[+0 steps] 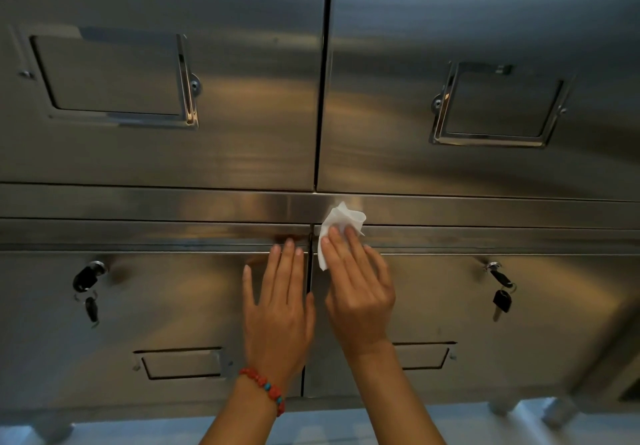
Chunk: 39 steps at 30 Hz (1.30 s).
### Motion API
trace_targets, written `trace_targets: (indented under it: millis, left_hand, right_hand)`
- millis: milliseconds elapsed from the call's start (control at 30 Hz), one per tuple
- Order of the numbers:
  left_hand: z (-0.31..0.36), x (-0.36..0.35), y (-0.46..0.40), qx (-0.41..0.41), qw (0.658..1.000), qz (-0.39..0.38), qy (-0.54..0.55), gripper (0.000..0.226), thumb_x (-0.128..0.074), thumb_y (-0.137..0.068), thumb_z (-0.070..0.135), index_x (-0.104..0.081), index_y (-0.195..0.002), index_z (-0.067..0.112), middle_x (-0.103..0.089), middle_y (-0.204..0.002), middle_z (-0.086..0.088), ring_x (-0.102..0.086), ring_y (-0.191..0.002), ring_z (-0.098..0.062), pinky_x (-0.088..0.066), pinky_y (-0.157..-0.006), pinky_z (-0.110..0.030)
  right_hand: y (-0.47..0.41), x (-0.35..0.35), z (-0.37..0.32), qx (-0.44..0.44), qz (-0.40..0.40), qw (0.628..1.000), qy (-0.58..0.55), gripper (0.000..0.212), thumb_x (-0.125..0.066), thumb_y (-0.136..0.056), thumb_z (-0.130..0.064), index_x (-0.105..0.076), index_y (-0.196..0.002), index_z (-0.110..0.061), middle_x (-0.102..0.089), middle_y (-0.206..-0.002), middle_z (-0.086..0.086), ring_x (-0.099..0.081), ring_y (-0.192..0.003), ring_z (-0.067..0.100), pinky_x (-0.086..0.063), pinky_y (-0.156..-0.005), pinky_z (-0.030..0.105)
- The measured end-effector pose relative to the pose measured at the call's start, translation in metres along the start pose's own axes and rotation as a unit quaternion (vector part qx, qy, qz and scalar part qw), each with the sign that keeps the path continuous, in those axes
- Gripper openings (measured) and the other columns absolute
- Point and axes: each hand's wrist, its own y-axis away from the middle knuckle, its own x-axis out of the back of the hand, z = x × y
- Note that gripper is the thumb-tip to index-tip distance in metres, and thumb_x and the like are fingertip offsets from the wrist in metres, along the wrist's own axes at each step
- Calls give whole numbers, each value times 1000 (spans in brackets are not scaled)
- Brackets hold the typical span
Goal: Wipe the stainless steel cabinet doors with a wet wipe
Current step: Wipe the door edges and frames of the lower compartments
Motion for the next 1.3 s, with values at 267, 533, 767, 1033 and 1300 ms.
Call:
trace_targets:
  millis: [267, 533, 767, 1033, 1300]
  left_hand:
    - [0, 0, -1, 3, 1000, 19, 5, 51, -38, -85, 24, -54, -127, 0, -50, -135, -16, -47, -124, -32, -35, -98, -61]
    - [4, 0, -1, 15, 1000, 23, 8, 51, -39, -83, 23, -54, -126, -1, -50, -135, -17, -41, -126, -32, -35, -97, -62]
    - [3, 0, -1, 15, 999, 31, 12, 51, -39, -84, 23, -55, -125, -2, -51, -134, -17, -44, -125, -32, -35, -97, -61]
    - [5, 1, -1, 13, 1000, 23, 0, 51, -39, -84, 23, -54, -125, -3, -51, -133, -19, -45, -124, -34, -36, -96, -62]
    - [3, 2, -2, 2, 1000, 20, -9, 51, -39, -83, 23, -55, -124, -3, -51, -132, -20, -46, -123, -35, -35, -96, -61]
  right_hand:
    - [7, 4, 11, -14, 3, 1000, 16, 34, -42, -91, 3, -70, -109, -4, -63, -120, 9, -58, -115, 20, -46, -91, 38]
    - [1, 0, 5, 19, 0, 1000, -3, 38, -34, -99, -4, -72, -107, -7, -65, -117, 6, -59, -114, 17, -46, -91, 36]
    - [8, 3, 16, -15, 12, 1000, 5, 33, -44, -90, 4, -71, -107, -5, -65, -118, 9, -60, -113, 20, -47, -90, 37]
    - [6, 10, 30, 16, -15, 1000, -12, 32, -47, -90, 4, -70, -110, -8, -63, -121, 5, -56, -117, 15, -46, -93, 37]
    - [13, 14, 39, -39, 0, 999, -13, 29, -58, -83, 5, -69, -108, -4, -64, -118, 10, -60, -112, 22, -47, -91, 37]
